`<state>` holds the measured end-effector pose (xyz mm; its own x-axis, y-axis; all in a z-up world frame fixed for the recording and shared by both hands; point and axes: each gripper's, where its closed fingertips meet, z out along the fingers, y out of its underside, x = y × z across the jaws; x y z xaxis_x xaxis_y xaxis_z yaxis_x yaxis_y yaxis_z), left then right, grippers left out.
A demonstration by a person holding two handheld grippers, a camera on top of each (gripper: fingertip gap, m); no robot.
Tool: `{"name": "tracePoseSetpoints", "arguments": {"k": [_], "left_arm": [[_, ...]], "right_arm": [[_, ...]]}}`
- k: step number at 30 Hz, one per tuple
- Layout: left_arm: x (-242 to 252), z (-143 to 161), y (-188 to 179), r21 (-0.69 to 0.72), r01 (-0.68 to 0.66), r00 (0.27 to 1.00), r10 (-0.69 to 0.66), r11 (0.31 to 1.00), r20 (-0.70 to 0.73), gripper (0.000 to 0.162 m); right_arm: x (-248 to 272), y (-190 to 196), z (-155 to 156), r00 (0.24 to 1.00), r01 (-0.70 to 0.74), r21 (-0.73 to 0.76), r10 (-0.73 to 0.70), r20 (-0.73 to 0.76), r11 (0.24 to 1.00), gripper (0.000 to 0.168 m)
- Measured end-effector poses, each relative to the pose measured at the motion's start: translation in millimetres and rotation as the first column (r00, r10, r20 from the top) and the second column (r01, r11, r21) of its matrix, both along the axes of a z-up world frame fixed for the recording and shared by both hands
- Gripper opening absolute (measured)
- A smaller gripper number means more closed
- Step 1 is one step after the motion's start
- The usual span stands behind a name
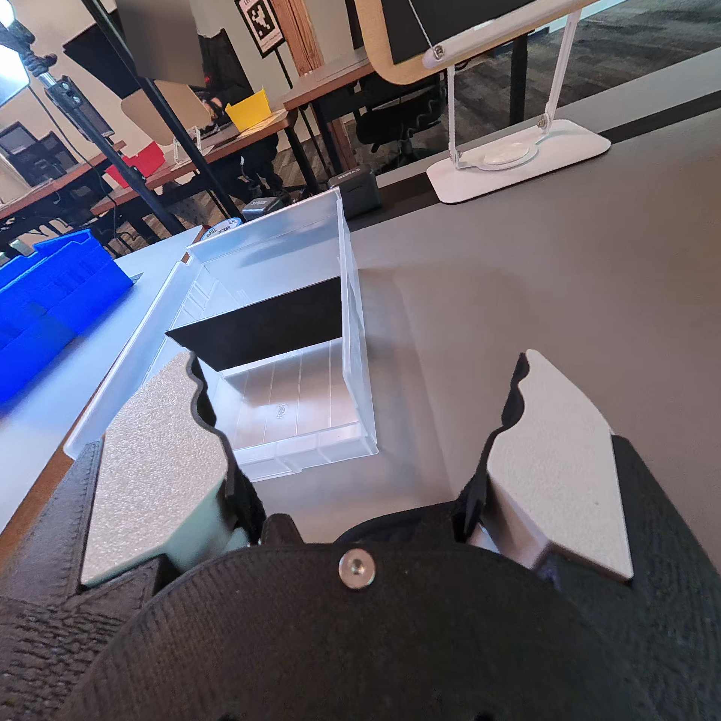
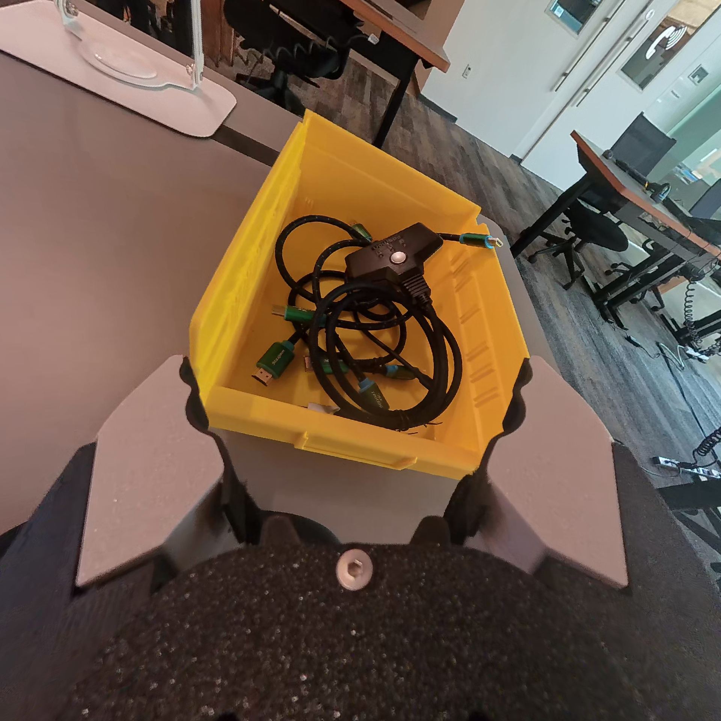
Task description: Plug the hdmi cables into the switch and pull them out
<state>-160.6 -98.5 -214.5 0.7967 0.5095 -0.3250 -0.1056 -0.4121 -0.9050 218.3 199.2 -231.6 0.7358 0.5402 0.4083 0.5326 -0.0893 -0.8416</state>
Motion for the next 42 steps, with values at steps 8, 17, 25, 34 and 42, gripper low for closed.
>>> {"name": "tracePoseSetpoints", "arguments": {"k": [8, 17, 25, 34, 42], "left_arm": [[-3.2, 0.7, -6.6, 0.037, 0.006, 1.000, -0.007, 0.999, 0.013, 0.137], [-7.9, 5.1, 5.2, 0.182, 0.066, 0.998, -0.067, 0.981, -0.002, 0.112], [-41.2, -48.1, 19.4, 0.051, -0.019, 0.998, 0.015, 0.999, 0.062, 0.068], [-38.8, -42.5, 18.8, 0.099, 0.009, 0.998, -0.015, 0.995, 0.061, 0.007], [-39.1, -42.6, 18.8, 0.102, 0.010, 0.998, -0.016, 0.995, 0.061, 0.004]], "right_arm": [[-2.3, 0.1, -5.2, 1.000, -0.022, -0.005, 0.023, 0.021, 1.000, 0.148], [-38.6, -3.4, -2.7, 0.972, -0.129, 0.030, 0.132, -0.196, 0.991, 0.137], [-51.1, 1.5, -33.2, 0.993, -0.097, 0.050, 0.100, -0.060, 0.994, 0.084], [-72.7, -14.5, -47.1, 0.973, -0.229, -0.007, 0.229, -0.032, 0.973, 0.016], [-70.9, -17.7, -48.1, 0.968, -0.247, -0.049, 0.244, -0.057, 0.968, 0.015]]}}
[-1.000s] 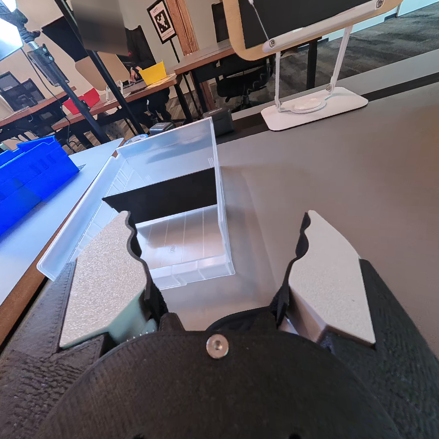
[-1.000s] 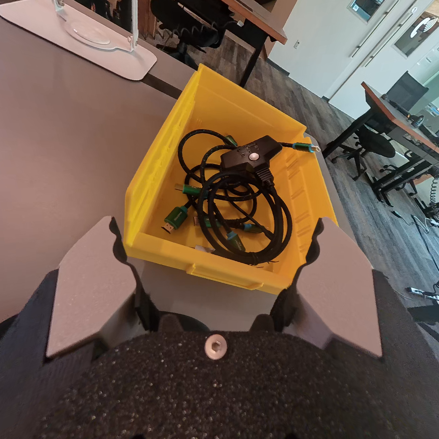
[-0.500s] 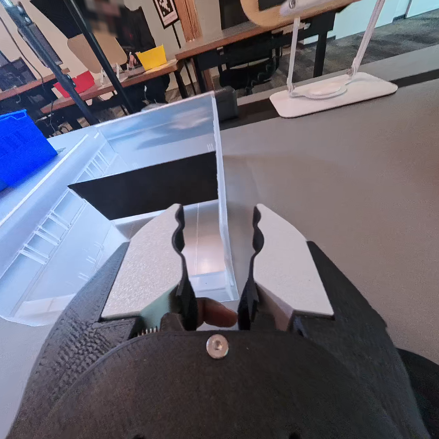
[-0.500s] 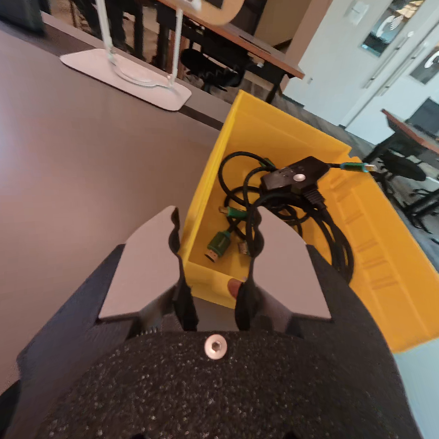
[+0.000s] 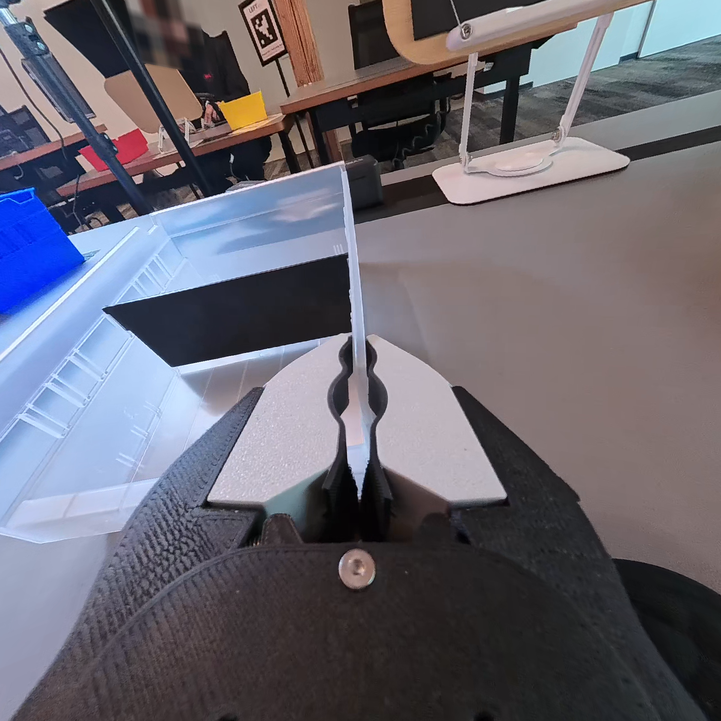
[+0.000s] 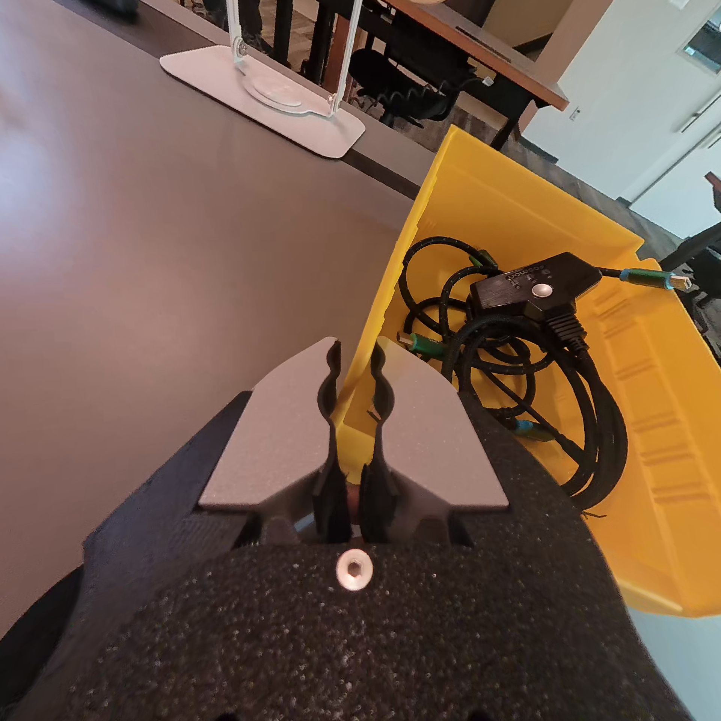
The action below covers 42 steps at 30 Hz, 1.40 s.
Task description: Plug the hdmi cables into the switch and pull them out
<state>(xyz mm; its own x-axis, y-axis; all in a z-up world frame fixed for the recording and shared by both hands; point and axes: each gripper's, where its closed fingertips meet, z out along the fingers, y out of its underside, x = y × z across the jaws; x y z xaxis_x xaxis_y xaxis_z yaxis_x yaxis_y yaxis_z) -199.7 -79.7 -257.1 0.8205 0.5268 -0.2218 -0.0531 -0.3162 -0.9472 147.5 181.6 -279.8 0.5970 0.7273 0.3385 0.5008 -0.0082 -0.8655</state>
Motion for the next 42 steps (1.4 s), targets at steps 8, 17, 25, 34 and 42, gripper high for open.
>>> {"name": "tracePoseSetpoints", "arguments": {"k": [8, 17, 25, 34, 42], "left_arm": [[-1.0, 0.0, -0.2, 0.006, 0.001, 1.000, -0.001, 1.000, 0.009, 0.004], [-3.3, 0.1, 0.4, 0.007, -0.001, 1.000, 0.001, 1.000, 0.003, 0.004], [-5.7, -0.1, 4.7, -0.001, 0.013, 1.000, -0.013, 1.000, 0.001, 0.004], [-7.8, -0.4, 16.2, -0.023, 0.036, 0.999, -0.037, 0.999, -0.030, 0.006], [-4.7, -0.9, 34.3, -0.019, 0.118, 0.993, -0.118, 0.993, -0.015, 0.009]], "right_arm": [[-3.2, -4.4, -0.1, 0.999, -0.028, -0.026, 0.027, -0.025, 0.999, 0.016], [-5.8, -4.9, 0.2, 0.999, -0.030, -0.016, 0.030, -0.030, 0.999, 0.016], [-4.6, -0.9, 0.3, 1.000, -0.010, 0.006, 0.011, -0.024, 1.000, 0.015], [-4.1, 8.9, 0.7, 1.000, 0.012, 0.054, -0.012, -0.003, 0.998, 0.013], [-11.1, 19.5, -2.6, 1.000, -0.005, -0.032, 0.006, 0.009, 0.999, 0.015]]}}
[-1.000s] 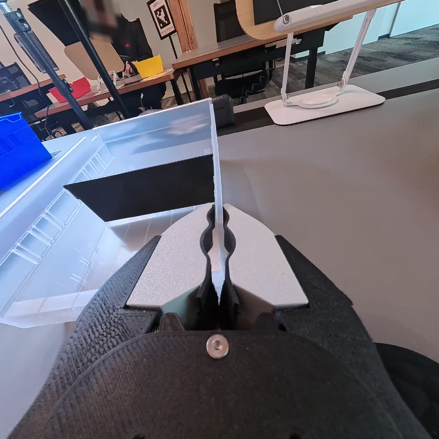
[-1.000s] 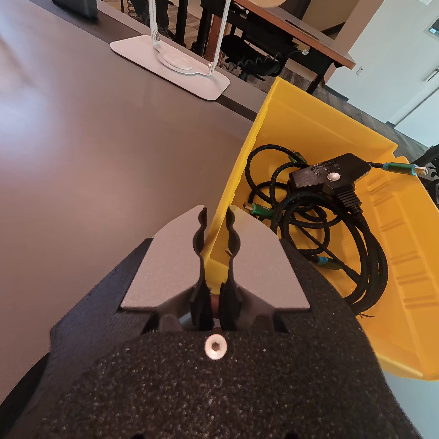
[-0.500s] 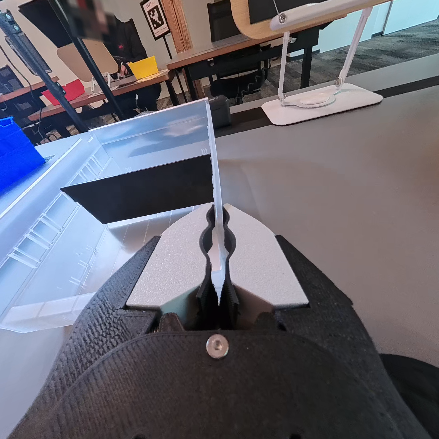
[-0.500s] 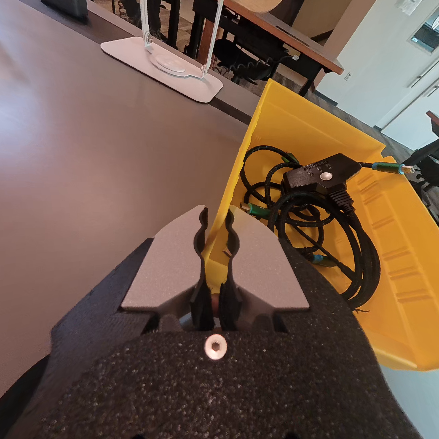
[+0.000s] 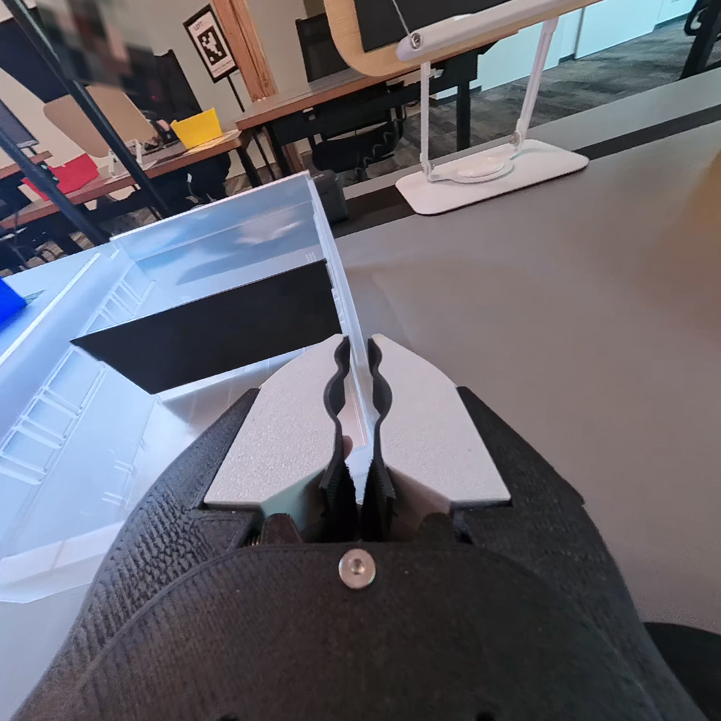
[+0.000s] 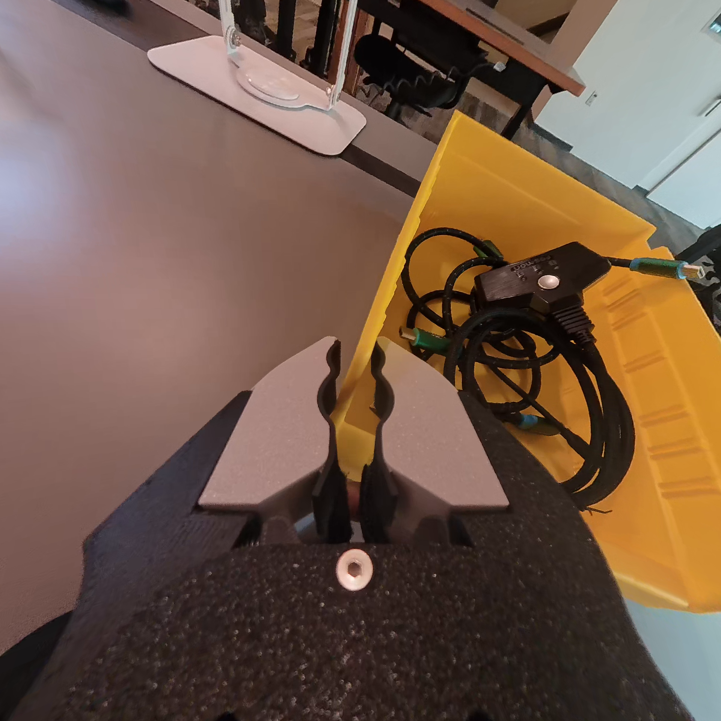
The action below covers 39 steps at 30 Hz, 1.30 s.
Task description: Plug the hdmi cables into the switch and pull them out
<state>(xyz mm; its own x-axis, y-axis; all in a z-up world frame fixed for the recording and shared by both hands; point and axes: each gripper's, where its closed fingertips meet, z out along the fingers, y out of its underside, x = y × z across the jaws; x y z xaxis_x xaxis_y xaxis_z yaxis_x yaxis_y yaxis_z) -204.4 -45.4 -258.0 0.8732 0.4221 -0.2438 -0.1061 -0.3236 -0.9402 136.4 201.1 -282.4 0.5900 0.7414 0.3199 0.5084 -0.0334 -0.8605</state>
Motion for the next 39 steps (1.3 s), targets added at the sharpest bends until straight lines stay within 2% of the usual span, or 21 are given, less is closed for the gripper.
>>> {"name": "tracePoseSetpoints", "arguments": {"k": [10, 15, 29, 39], "left_arm": [[16.7, -0.6, 28.7, -0.004, 0.023, 1.000, -0.023, 1.000, 0.001, 0.006], [32.3, -1.0, 45.5, -0.011, 0.034, 0.999, -0.034, 0.999, -0.008, 0.008], [44.5, -1.3, 58.1, 0.010, 0.038, 0.999, -0.037, 0.999, -0.018, 0.008], [55.6, -2.1, 75.4, 0.004, 0.077, 0.997, -0.077, 0.997, -0.008, 0.012]], "right_arm": [[-5.7, 12.0, -0.5, 0.999, 0.031, -0.050, -0.032, -0.032, 0.998, 0.014], [-16.8, 5.8, -0.6, 1.000, 0.013, -0.041, -0.013, -0.006, 0.999, 0.015], [-65.9, -25.0, 0.5, 0.997, -0.077, -0.022, 0.076, -0.013, 0.997, 0.015], [-81.6, -26.5, 1.1, 0.999, -0.033, 0.024, 0.034, -0.009, 0.999, 0.014]]}}
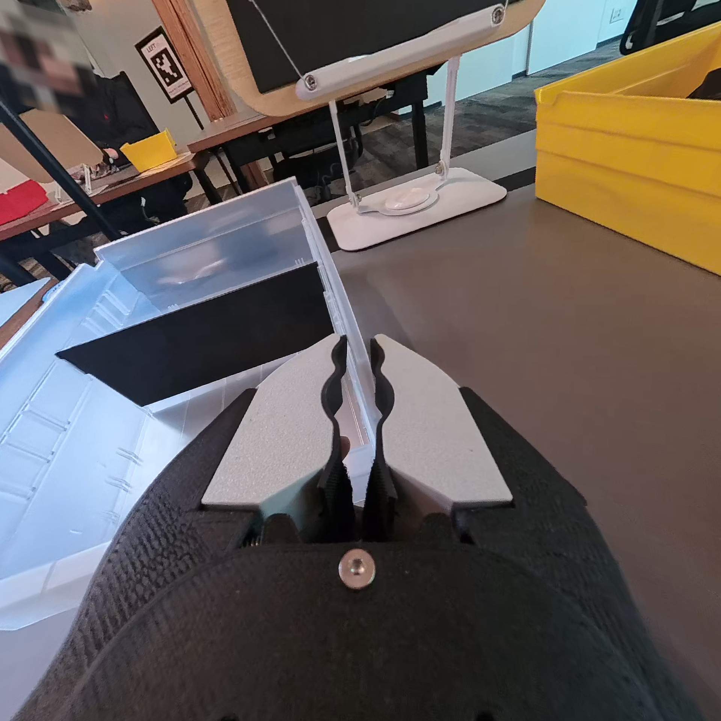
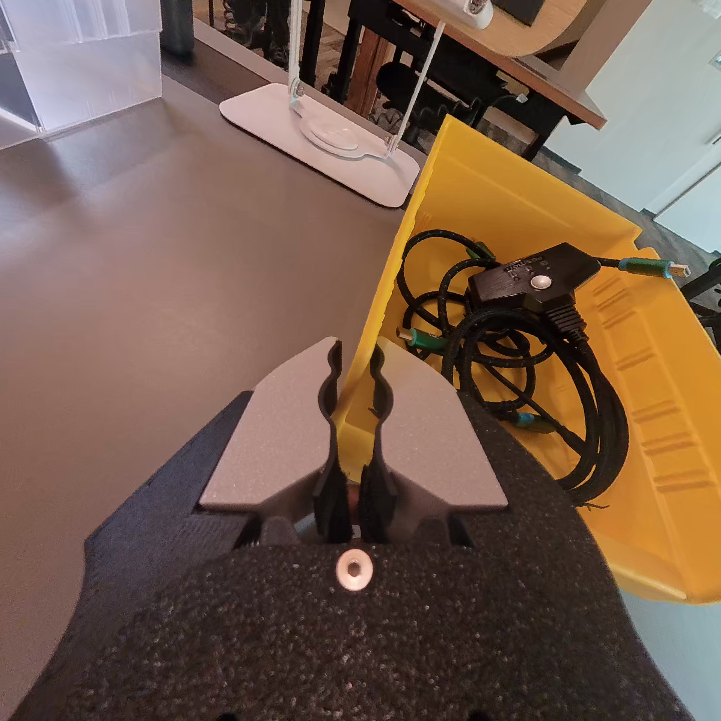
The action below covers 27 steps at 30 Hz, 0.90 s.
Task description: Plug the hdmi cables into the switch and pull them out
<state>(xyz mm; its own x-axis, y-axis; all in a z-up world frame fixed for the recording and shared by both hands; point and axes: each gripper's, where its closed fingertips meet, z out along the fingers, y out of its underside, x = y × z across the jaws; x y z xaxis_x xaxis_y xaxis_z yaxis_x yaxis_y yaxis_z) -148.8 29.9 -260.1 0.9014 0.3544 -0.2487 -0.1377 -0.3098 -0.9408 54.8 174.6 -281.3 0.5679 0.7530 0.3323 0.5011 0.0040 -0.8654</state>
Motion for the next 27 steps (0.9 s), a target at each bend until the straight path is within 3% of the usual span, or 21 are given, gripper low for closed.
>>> {"name": "tracePoseSetpoints", "arguments": {"k": [27], "left_arm": [[23.2, -0.3, 14.1, 0.020, 0.071, 0.997, -0.070, 0.997, -0.018, 0.014]], "right_arm": [[-11.1, -12.2, -1.3, 0.999, -0.040, 0.039, 0.040, -0.001, 0.998, 0.018]]}}
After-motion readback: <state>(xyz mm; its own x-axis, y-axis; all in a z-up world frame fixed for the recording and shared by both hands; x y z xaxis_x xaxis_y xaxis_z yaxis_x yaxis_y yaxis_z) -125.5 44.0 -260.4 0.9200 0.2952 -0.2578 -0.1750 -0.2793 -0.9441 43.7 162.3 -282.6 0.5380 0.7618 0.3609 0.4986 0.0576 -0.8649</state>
